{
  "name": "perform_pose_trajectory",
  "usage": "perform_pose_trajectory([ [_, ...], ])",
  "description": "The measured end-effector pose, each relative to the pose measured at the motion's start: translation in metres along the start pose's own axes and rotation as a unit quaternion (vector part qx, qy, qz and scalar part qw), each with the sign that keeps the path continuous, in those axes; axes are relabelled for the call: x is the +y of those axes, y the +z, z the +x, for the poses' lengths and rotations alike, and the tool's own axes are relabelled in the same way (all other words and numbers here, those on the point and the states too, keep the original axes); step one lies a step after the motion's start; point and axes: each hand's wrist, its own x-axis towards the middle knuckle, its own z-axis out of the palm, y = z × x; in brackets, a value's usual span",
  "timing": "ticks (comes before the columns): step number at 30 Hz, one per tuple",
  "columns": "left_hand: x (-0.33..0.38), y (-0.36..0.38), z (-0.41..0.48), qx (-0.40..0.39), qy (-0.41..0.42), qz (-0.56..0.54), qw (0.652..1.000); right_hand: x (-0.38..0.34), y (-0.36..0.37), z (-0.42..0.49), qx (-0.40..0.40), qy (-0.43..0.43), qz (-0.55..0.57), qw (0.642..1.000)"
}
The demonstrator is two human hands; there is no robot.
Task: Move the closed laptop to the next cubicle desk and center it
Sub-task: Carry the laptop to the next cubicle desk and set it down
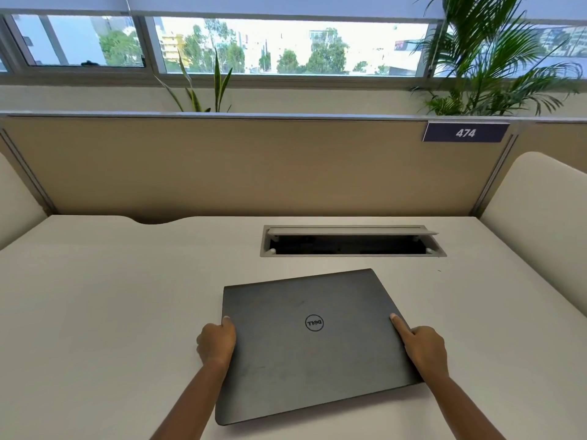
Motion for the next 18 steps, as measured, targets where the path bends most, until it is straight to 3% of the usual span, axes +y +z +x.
perform_pose_trajectory([
  [14,0.013,0.015,0.016,0.021,0.022,0.029,0.999,-0.012,0.008,0.019,0.007,0.017,0.001,1.0],
  [18,0.012,0.015,0.016,0.018,0.028,0.035,0.999,-0.011,0.006,0.018,0.008,0.022,0.047,0.999],
])
